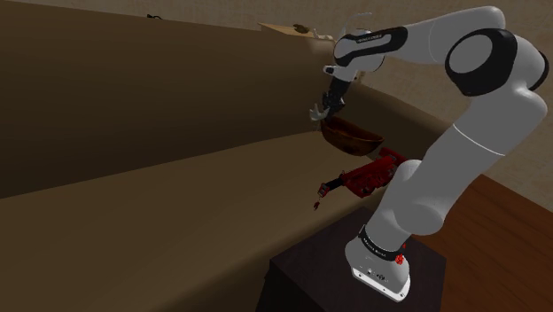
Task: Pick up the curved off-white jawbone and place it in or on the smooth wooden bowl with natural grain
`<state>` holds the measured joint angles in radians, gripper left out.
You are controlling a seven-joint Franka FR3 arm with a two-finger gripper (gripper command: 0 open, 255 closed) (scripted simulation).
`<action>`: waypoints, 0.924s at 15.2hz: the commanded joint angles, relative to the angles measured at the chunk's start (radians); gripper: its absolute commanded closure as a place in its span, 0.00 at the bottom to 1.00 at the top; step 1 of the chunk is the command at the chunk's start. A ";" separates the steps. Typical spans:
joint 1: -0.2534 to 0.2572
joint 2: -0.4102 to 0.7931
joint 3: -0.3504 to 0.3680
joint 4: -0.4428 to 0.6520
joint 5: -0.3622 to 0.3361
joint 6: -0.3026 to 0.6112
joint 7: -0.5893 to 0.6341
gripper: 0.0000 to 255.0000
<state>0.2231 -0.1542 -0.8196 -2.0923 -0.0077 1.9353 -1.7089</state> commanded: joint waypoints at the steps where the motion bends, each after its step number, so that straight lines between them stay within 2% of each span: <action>1: 0.000 -0.009 0.005 0.019 -0.006 -0.026 0.008 1.00; 2: 0.000 -0.012 0.006 0.026 -0.008 -0.034 0.010 1.00; 5: -0.021 0.061 -0.059 0.075 0.038 -0.038 -0.097 1.00; 9: -0.067 0.192 -0.135 0.157 0.137 -0.054 -0.259 1.00; 11: -0.108 0.272 -0.159 0.208 0.201 -0.069 -0.344 1.00; 14: -0.203 0.393 -0.164 0.294 0.295 -0.103 -0.462 1.00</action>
<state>0.0481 0.2039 -0.9807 -1.8193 0.2588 1.8388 -2.1316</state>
